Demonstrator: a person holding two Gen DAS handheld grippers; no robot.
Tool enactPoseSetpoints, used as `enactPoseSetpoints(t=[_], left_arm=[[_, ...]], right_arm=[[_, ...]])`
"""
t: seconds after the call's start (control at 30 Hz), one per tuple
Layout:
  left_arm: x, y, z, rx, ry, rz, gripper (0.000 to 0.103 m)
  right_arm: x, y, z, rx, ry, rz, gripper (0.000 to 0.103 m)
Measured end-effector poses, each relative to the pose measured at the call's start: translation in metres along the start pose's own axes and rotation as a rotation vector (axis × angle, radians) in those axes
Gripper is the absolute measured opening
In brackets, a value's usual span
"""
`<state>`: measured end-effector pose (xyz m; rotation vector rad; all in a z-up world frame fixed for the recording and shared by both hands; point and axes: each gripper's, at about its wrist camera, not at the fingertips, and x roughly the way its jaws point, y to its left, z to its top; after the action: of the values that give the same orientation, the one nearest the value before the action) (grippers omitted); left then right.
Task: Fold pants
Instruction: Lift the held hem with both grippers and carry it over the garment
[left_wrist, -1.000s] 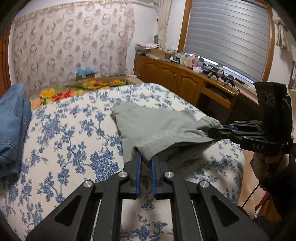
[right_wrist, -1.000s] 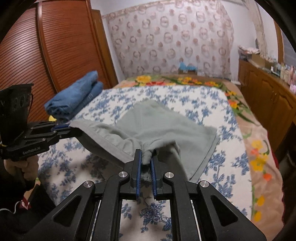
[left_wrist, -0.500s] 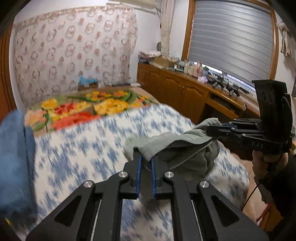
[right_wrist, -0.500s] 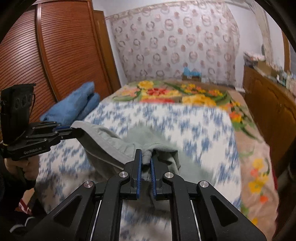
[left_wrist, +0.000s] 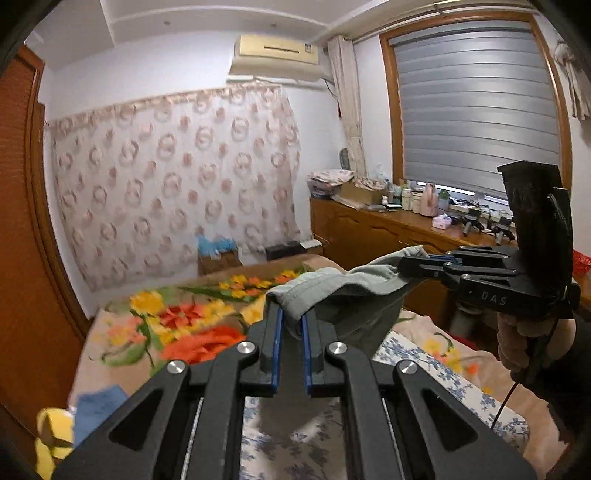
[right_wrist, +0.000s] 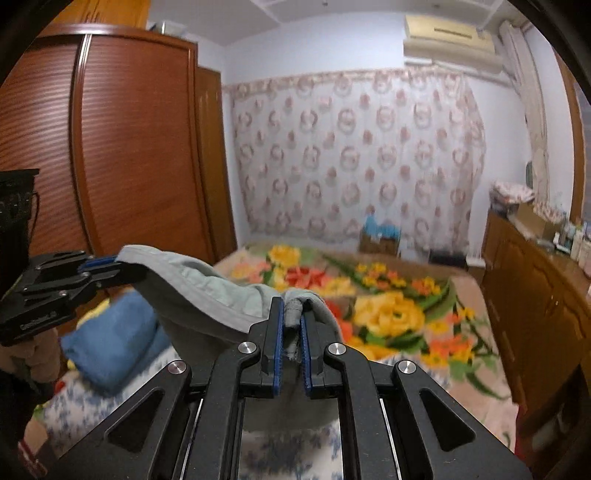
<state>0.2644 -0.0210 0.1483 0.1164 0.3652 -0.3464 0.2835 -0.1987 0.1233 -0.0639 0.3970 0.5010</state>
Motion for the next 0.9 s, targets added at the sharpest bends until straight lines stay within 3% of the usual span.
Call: enactPoseSetpoints(t=[0.17, 0.27, 0.5, 0.67, 0.9], left_arm=[[-0.012, 0.009, -0.034, 0.013, 0.065, 0.015, 0.006], [-0.023, 0.006, -0.082, 0.009, 0.140, 0.013, 0.006], [-0.050, -0.010, -0.165, -0.051, 0.229, -0.021, 0.006], [-0.070, -0.028, -0.197, -0.061, 0.246, -0.036, 0.006], [-0.096, -0.044, -0.228, -0.084, 0.268, -0.055, 0.006]], right_arm=[[0.002, 0.011, -0.002, -0.018, 0.019, 0.021, 0.005], [0.007, 0.025, -0.036, -0.020, 0.093, 0.047, 0.005], [0.004, 0.060, -0.123, 0.007, 0.238, 0.105, 0.005], [-0.016, 0.087, -0.163, 0.003, 0.277, 0.106, 0.005], [-0.040, 0.104, -0.195, 0.035, 0.294, 0.096, 0.005]])
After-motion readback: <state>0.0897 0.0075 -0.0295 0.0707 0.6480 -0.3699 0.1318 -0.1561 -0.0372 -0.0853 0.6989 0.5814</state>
